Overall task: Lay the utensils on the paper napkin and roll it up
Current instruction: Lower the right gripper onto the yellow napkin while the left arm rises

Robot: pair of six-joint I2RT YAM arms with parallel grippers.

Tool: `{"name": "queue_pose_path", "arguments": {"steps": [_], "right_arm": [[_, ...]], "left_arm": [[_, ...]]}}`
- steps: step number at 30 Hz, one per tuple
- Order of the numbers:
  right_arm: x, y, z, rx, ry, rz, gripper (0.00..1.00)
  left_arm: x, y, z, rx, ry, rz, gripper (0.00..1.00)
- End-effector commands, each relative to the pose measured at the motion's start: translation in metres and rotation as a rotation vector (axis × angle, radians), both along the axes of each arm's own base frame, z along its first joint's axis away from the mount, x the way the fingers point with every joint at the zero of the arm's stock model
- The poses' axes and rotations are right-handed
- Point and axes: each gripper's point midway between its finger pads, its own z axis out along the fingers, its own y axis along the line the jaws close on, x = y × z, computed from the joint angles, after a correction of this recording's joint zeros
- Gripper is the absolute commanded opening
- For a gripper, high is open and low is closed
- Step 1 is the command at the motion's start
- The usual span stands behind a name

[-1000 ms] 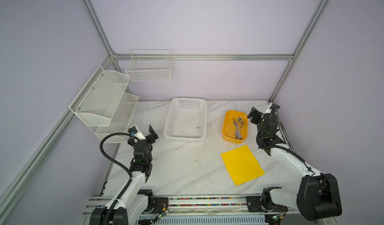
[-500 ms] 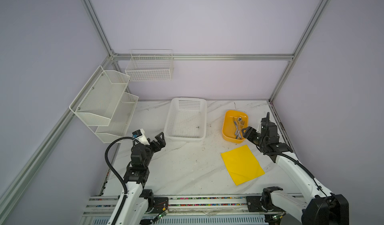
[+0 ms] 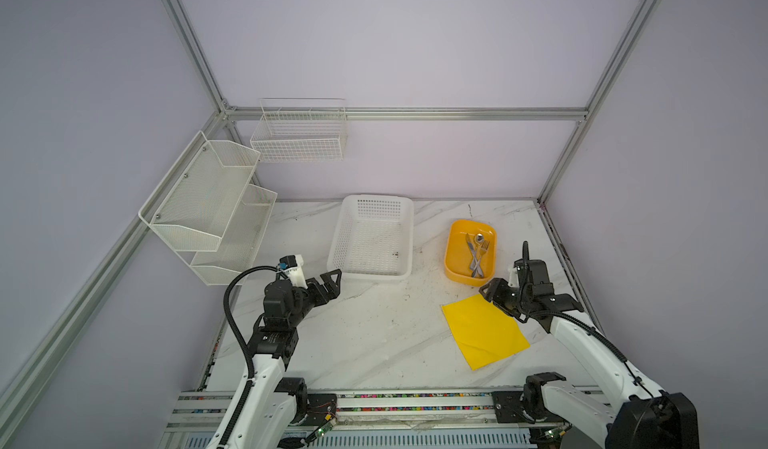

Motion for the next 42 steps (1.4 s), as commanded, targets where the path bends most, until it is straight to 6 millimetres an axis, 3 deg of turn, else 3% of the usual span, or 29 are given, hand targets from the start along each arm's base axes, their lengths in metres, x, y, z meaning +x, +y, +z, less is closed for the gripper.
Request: {"name": "queue_pose_path", "arguments": {"steps": [1,12,25,33,42], "right_arm": [[-0.013,0.009,-0.018,-0.036,0.065,0.053,0.54],[-0.011,0.044,-0.048,-0.125,0.091,0.138,0.56],[-0.034,0.088,-0.074,-0.146,0.125,0.345,0.62],[-0.050,0.142,-0.075,-0.049,0.104,0.496,0.62],[-0.057,0.225,-0.078,0.053,0.075,0.633,0.62]], "left_arm": [[0.007,-0.006,0.048,0.009,-0.109,-0.044,1.00],[0.005,-0.007,0.052,0.017,-0.121,-0.047,1.00],[0.004,-0.005,0.054,0.029,-0.109,-0.040,1.00],[0.005,-0.011,0.057,0.014,-0.103,-0.075,1.00],[-0.003,-0.025,0.059,-0.022,-0.077,-0.148,1.00]]}}
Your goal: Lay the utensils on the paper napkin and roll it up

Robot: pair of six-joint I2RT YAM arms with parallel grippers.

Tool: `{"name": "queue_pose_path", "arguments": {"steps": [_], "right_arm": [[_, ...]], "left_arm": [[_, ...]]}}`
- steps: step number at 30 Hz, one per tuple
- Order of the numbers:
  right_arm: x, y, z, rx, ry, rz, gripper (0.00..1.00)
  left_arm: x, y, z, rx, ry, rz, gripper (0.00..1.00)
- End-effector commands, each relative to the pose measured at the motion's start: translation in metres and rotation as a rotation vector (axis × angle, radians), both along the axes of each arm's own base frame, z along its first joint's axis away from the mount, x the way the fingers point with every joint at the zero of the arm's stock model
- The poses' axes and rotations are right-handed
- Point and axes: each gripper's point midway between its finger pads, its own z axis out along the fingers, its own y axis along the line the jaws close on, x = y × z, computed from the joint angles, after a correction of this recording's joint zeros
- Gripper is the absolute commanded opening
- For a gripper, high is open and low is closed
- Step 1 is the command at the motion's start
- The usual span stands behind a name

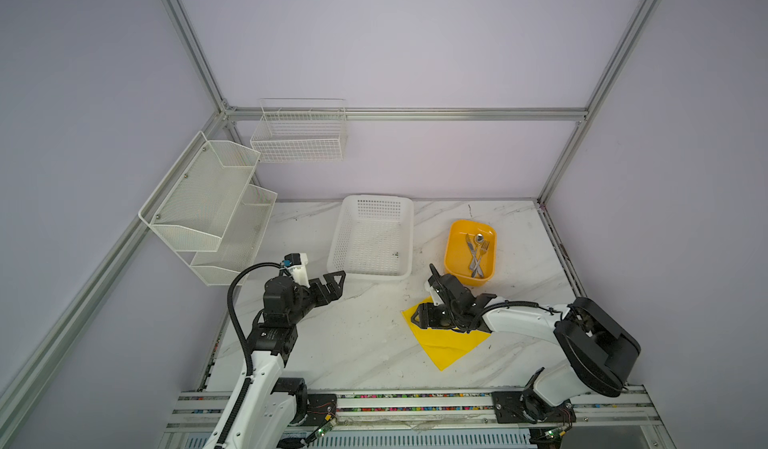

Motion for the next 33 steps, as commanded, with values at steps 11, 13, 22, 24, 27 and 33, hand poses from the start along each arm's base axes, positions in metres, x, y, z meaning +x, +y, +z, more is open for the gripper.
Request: {"name": "queue_pose_path", "arguments": {"steps": [11,13,22,24,27,33], "right_arm": [[0.003,0.021,0.045,0.007,-0.119,-0.047,0.61],[0.008,-0.005,0.048,-0.029,-0.133,-0.123,0.61],[0.006,-0.068,0.051,-0.019,-0.100,-0.254,0.60],[0.001,-0.074,0.042,-0.057,-0.083,-0.249,0.60],[-0.001,-0.078,0.037,-0.080,-0.077,-0.250,0.60],[0.002,-0.076,0.044,-0.070,-0.098,-0.238,0.60]], "left_arm": [[-0.021,-0.066,0.046,-0.061,-0.009,-0.290,0.80],[-0.026,-0.086,0.035,-0.037,0.036,-0.347,0.77],[-0.030,-0.184,-0.016,0.113,0.201,-0.544,0.75],[-0.027,-0.198,-0.026,0.146,0.223,-0.560,0.74],[-0.010,-0.206,-0.031,0.175,0.211,-0.522,0.74],[0.035,-0.201,-0.033,0.262,0.151,-0.371,0.77]]}}
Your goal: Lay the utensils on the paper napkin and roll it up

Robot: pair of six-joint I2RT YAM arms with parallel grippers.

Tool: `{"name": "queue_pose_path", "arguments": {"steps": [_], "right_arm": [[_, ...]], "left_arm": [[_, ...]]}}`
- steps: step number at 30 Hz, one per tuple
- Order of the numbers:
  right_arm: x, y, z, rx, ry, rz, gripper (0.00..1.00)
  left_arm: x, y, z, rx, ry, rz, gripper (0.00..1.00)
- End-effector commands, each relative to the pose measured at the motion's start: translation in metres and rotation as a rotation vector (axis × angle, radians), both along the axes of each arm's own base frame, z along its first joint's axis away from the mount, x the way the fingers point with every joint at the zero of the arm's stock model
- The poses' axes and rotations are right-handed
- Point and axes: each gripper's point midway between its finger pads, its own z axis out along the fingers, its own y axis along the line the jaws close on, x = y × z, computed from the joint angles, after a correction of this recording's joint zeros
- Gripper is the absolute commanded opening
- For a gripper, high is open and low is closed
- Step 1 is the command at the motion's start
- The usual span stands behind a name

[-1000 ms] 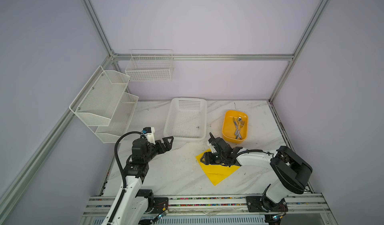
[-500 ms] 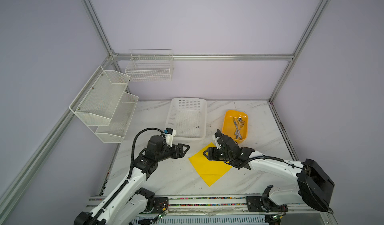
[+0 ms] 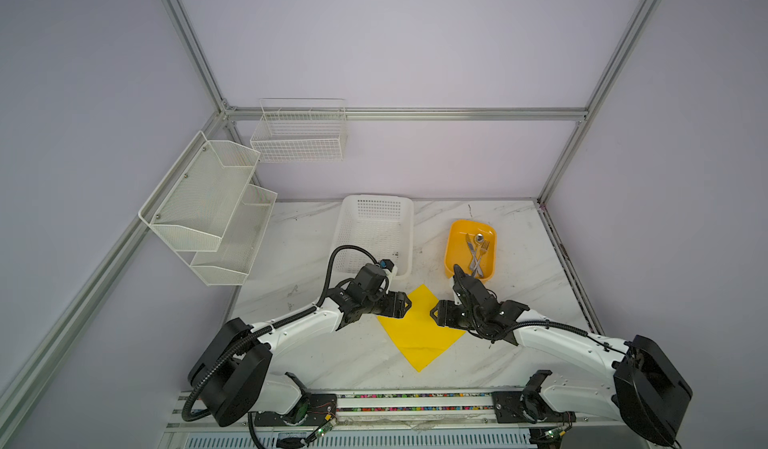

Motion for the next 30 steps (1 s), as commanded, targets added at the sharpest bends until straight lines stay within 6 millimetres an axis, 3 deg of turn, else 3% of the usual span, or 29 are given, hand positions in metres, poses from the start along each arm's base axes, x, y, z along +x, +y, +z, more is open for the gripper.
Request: {"name": "queue_pose_path", "arguments": {"steps": [1,8,16,21,24,25,30], "right_arm": [[0.000,-0.003,0.004,-0.016,-0.012,0.003,0.60],[-0.005,0.000,0.002,-0.017,-0.004,0.052,0.60],[-0.006,0.001,-0.004,-0.028,0.002,0.070,0.60],[-0.009,0.003,-0.015,-0.047,0.035,0.097,0.60],[-0.009,0.006,-0.021,-0.052,0.049,0.110,0.58],[-0.009,0.006,-0.023,-0.056,0.053,0.112,0.58],[-0.007,0.006,-0.034,-0.078,0.068,0.104,0.56]], "left_arm": [[0.058,-0.003,0.047,0.014,-0.194,0.124,0.77],[0.103,0.024,0.042,0.108,-0.242,0.279,0.80],[0.125,0.070,0.037,0.128,-0.213,0.413,0.81],[0.108,0.068,0.049,0.089,-0.201,0.345,0.81],[0.081,0.057,0.041,0.024,-0.137,0.260,0.79],[0.069,0.053,0.051,-0.012,-0.148,0.237,0.78],[0.024,0.025,0.040,-0.076,-0.097,0.145,0.75]]}}
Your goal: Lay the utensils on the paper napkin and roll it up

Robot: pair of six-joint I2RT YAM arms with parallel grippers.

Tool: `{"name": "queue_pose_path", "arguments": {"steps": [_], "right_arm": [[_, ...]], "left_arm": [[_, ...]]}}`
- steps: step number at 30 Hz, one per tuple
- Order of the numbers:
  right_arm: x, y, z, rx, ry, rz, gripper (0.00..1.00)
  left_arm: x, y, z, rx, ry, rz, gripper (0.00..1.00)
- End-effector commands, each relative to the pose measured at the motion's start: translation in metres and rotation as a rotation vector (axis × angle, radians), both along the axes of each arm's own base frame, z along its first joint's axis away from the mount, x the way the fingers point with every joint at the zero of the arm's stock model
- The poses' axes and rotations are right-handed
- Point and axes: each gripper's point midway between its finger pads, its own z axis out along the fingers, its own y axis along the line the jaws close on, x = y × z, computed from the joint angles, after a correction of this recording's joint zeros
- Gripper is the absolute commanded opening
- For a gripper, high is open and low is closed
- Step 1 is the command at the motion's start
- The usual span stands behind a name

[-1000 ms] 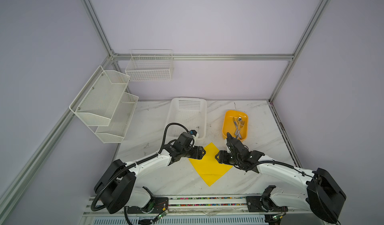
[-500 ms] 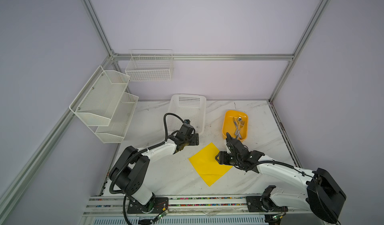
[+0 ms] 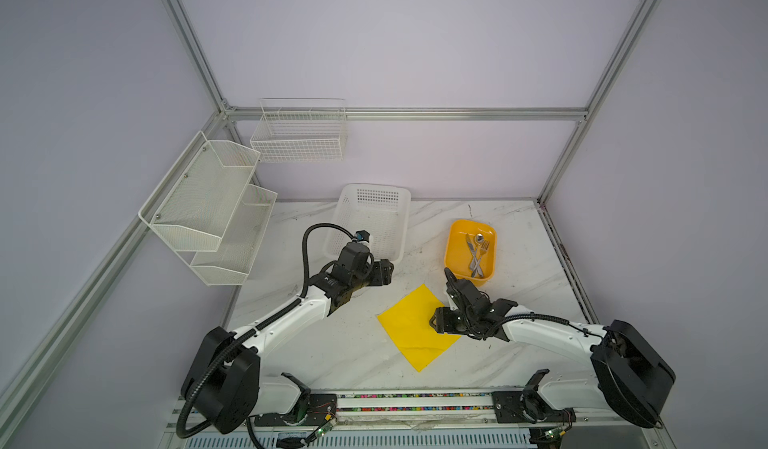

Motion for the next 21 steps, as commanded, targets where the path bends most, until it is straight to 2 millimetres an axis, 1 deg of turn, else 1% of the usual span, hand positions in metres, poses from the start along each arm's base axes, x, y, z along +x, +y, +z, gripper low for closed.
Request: {"name": "queue_pose_path", "arguments": {"steps": [1,3,4,6,9,11,12,14,16,21], "right_arm": [[0.007,0.003,0.001,-0.004,-0.019,-0.002,0.55],[0.008,0.002,0.002,-0.012,-0.021,-0.010,0.55],[0.007,-0.001,-0.006,-0.036,-0.003,-0.016,0.55],[0.006,-0.004,-0.012,-0.056,0.006,-0.023,0.55],[0.005,-0.012,-0.018,-0.090,0.012,-0.047,0.55],[0.004,-0.015,-0.020,-0.095,0.018,-0.057,0.55],[0.003,-0.015,-0.021,-0.097,0.020,-0.058,0.55],[0.003,-0.015,-0.022,-0.091,0.023,-0.058,0.55],[0.003,-0.014,-0.023,-0.087,0.026,-0.065,0.55],[0.005,-0.014,-0.024,-0.081,0.024,-0.091,0.55]], "left_arm": [[-0.037,-0.027,-0.026,-0.071,0.105,-0.111,0.73],[-0.050,-0.043,-0.031,-0.094,0.136,-0.161,0.70],[-0.054,-0.047,-0.035,-0.087,0.147,-0.171,0.69],[-0.057,-0.050,-0.046,-0.079,0.183,-0.162,0.69],[-0.062,-0.053,-0.063,-0.087,0.252,-0.155,0.65],[-0.065,-0.052,-0.072,-0.088,0.283,-0.137,0.63],[-0.067,-0.051,-0.088,-0.069,0.323,-0.130,0.62],[-0.072,-0.050,-0.099,-0.064,0.361,-0.124,0.60],[-0.076,-0.046,-0.108,-0.060,0.391,-0.104,0.59],[-0.081,-0.030,-0.126,-0.013,0.429,-0.034,0.59]]}}
